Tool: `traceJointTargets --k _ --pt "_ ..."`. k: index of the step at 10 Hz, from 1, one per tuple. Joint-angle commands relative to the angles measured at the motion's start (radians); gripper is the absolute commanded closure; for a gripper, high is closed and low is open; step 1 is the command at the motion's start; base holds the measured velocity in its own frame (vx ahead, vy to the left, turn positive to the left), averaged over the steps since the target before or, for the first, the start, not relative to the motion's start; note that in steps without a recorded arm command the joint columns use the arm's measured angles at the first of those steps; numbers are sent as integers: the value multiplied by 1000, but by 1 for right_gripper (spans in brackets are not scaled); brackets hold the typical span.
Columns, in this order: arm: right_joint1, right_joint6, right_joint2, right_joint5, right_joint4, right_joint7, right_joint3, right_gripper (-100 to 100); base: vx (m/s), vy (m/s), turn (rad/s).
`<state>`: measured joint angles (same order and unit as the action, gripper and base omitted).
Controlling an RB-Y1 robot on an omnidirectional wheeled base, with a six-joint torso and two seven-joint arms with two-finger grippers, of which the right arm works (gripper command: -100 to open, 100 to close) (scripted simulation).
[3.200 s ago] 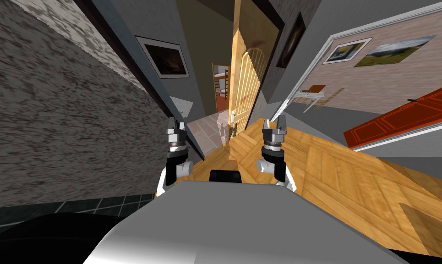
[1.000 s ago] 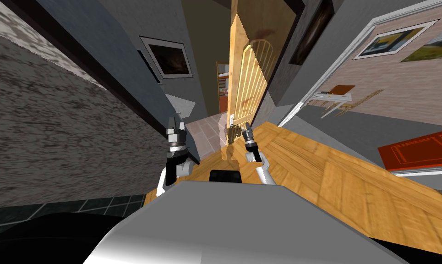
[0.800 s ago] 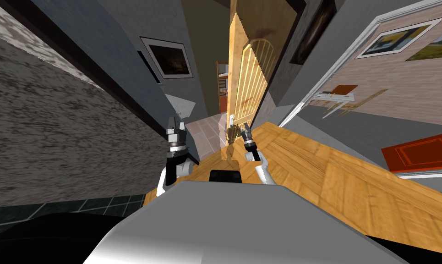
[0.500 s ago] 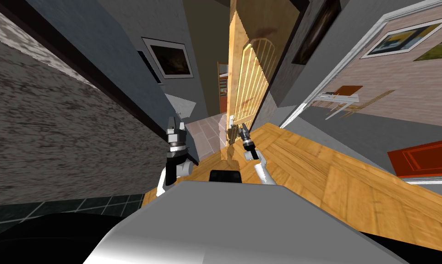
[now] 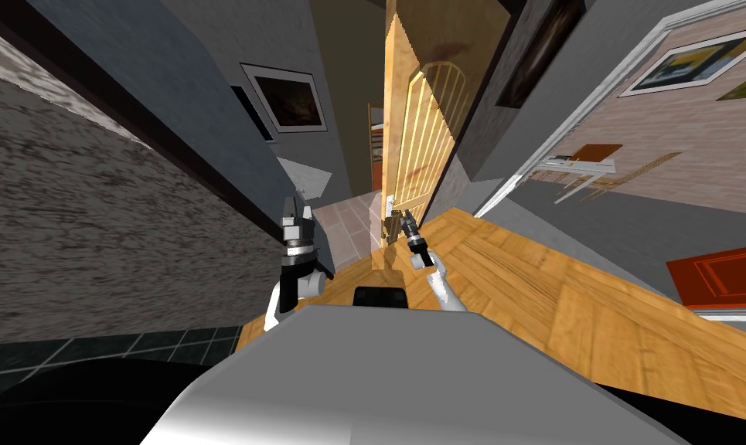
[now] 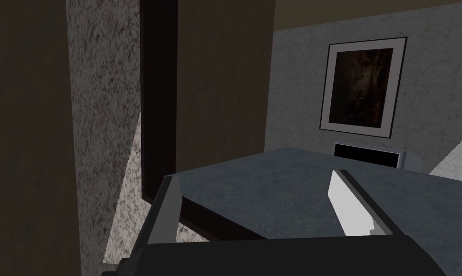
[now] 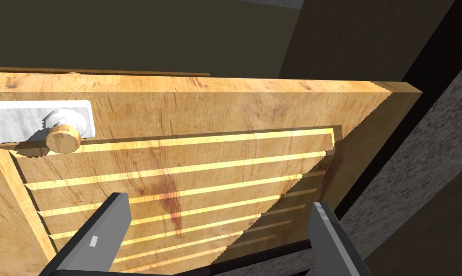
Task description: Push the door open
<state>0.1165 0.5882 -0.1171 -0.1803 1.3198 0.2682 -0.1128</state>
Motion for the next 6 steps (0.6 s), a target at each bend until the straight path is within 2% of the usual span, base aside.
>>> traceJointTargets --k 1,2,4,5,6 --pt "33 2 -3 -9 -50 21 -6 -100 69 -74 49" --pt "33 2 -3 -9 -61 21 -6 -100 54 -72 32" --pt "74 1 -7 -22 -130 47 -15 -100 52 -80 52" --pt "74 1 -7 -22 -136 47 -15 -100 53 -63 25" --pt "93 0 -9 -28 -171 59 -19 -100 50 -55 30"
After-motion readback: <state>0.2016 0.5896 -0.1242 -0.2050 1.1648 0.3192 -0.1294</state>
